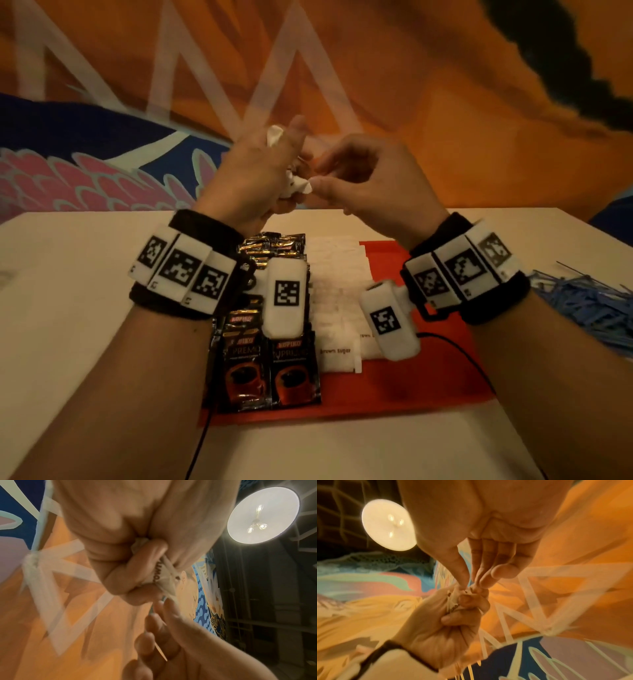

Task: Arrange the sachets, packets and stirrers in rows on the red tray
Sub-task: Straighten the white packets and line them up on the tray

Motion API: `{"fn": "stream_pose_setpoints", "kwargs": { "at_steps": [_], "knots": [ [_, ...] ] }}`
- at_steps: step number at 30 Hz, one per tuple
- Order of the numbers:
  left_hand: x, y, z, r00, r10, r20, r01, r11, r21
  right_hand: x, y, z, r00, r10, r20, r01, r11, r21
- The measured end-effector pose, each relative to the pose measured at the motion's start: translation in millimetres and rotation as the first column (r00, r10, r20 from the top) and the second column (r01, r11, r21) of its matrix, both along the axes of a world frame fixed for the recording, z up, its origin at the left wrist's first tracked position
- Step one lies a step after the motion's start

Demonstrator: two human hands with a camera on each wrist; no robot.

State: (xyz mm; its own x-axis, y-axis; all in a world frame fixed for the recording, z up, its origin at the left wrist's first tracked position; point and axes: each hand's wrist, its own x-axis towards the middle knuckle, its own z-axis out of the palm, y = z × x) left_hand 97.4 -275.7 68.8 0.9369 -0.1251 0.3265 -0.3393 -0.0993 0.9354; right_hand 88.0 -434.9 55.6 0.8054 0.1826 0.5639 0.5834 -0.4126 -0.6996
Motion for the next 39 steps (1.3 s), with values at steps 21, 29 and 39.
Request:
{"fn": "stream_pose_setpoints", "kwargs": {
  "at_steps": [21, 29, 39],
  "knots": [
    [6.0, -2.8, -5.7, 0.992, -0.059, 0.114, 0.059, 0.998, 0.0, 10.7, -7.8, -8.5, 0.997, 0.053, -0.056, -0.029, 0.929, 0.369],
    [12.0, -0.1, -5.7, 0.969, 0.148, 0.199, -0.115, 0.979, -0.166, 10.8, -15.0, -4.2, 0.983, 0.115, -0.141, -0.027, 0.859, 0.512],
    [10.0, -2.1, -7.7, 0.98, 0.006, 0.199, 0.009, 0.997, -0.075, 11.6, -14.3, -7.9, 0.978, 0.154, -0.141, -0.077, 0.893, 0.443]
  ]
}}
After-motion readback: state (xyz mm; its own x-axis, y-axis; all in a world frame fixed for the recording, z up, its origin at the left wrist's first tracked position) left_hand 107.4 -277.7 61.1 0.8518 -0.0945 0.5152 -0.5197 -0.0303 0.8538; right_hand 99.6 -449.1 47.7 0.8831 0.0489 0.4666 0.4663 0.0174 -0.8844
